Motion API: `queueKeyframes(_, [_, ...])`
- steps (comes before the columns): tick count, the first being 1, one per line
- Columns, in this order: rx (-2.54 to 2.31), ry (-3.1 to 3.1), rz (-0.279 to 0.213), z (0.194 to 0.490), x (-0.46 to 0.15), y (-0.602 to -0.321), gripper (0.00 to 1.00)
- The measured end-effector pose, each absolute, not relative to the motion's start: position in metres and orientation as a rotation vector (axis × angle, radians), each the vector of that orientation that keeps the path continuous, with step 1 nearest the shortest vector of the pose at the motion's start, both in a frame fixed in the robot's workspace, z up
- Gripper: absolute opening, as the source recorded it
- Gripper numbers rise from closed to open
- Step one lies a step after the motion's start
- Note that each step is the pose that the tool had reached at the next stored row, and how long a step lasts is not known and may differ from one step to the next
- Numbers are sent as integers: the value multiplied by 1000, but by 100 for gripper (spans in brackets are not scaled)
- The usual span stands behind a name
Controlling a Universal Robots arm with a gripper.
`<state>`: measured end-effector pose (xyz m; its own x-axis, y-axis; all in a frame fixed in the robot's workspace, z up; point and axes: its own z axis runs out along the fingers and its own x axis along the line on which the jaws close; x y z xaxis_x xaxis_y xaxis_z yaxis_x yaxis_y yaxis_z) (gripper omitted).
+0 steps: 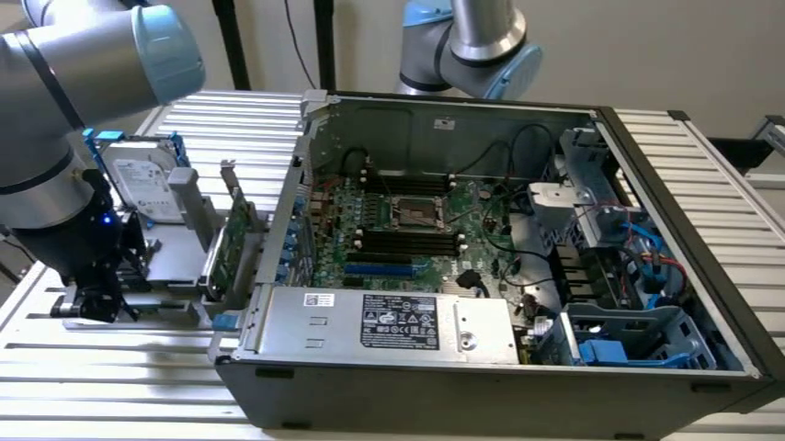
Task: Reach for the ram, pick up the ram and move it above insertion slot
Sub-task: 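Pick up the ram and move it above insertion slot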
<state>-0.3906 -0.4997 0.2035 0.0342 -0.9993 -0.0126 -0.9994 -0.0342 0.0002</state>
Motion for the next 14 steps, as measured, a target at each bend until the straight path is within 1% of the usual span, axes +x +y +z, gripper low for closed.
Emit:
queueKeyframes(7, [-2253,2178,16,199,-390,-500,48])
queueKeyframes(8, [-2254,2178,17,198,-390,-500,46])
queueKeyframes(9, [-2254,2178,17,198,-390,-500,46])
queueKeyframes(11, [-2254,2179,18,198,-390,-500,33])
queueKeyframes(12, [-2255,2179,19,198,-390,-500,33])
queueKeyframes(13, [-2255,2179,19,198,-390,-500,22])
queueKeyframes(14, [-2255,2179,20,198,-390,-500,22])
